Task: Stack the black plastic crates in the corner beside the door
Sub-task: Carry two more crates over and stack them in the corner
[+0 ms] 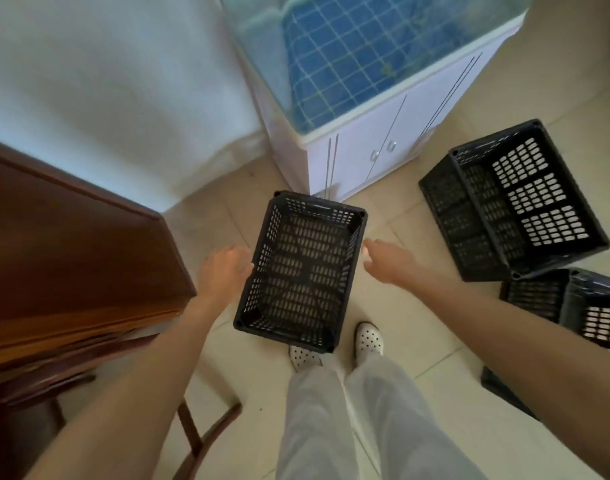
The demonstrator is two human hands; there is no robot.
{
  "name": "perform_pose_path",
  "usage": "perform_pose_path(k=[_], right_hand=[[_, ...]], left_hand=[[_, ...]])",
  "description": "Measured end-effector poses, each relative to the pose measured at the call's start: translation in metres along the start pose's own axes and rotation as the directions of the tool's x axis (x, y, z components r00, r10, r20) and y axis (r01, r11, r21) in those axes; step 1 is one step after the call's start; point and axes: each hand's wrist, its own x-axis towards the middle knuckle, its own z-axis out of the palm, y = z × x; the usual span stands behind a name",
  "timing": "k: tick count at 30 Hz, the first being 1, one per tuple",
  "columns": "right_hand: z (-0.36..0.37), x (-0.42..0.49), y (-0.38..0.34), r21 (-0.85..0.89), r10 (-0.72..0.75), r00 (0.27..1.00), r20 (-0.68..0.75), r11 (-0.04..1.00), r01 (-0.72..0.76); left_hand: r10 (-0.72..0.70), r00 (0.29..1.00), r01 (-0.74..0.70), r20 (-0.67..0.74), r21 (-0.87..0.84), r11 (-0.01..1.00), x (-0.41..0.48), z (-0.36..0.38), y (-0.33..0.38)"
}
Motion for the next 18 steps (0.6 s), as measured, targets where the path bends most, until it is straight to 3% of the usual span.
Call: perform_pose_path(k=[5,8,13,18], right_hand=[[0.055,0.056,0.000,-0.006,0.082,0.997,0.003,0.997,-0.082],[0.088,0.092,0.008,-0.026,0.125,0.992,-0.006,0.992,-0.125],[0.145,0.136,0.028,-0.060,0.211,0.977,0.004,0.976,-0.211],[0.209,0.160,0.047,-0.001,0.325,0.943,0.068,0.945,-0.326]], left_hand=[[0.090,0.994,-0.086,0.069,-0.060,0.995,0.057,0.074,-0.034],[0.031,0.989,-0.008,0.141,-0.163,0.987,0.085,0.127,-0.054],[-0.013,0.973,0.026,0.229,-0.053,0.998,0.119,0.208,-0.089],[-0.027,0.970,0.043,0.242,-0.063,0.997,0.146,0.264,-0.105]])
